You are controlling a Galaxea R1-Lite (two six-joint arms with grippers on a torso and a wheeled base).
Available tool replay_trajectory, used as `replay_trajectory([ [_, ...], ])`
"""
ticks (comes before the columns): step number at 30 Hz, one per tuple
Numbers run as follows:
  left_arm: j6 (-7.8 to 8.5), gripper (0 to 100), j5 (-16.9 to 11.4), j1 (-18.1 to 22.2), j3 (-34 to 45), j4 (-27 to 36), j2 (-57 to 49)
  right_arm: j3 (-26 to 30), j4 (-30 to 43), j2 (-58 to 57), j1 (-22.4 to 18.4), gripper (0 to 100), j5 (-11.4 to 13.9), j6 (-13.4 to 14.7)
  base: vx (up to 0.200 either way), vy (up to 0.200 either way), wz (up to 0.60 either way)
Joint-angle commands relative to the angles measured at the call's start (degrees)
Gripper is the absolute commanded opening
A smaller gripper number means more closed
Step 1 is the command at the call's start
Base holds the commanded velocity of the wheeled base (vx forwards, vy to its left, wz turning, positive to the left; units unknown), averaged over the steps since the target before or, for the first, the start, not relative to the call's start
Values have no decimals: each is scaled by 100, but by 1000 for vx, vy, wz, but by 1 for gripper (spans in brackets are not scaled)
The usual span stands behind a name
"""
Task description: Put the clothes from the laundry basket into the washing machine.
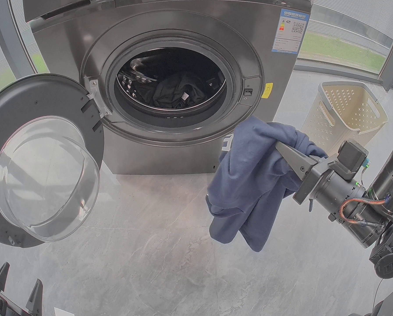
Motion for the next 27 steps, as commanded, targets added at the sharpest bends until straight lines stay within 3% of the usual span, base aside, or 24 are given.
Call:
replay_trajectory([
  [1,3,100,0,4,92,-2,-84,-83,10,83,100,0,-10,-23,0,0,0],
  [13,55,100,27,4,101,-11,-92,-734,-52,751,161,0,-1,-14,0,0,0],
  [21,82,100,71,40,101,-82,-101,-1296,-70,1049,609,0,-71,-5,0,0,0],
  [23,-77,100,18,40,-294,-284,-92,-1366,-78,1085,636,0,-19,13,0,0,0],
  [25,-375,100,-193,31,-1094,-372,206,-1402,-78,1120,741,0,17,65,0,0,0],
  [27,-428,100,-562,-13,-1375,-319,505,-1463,-78,1146,750,0,104,92,0,0,0],
])
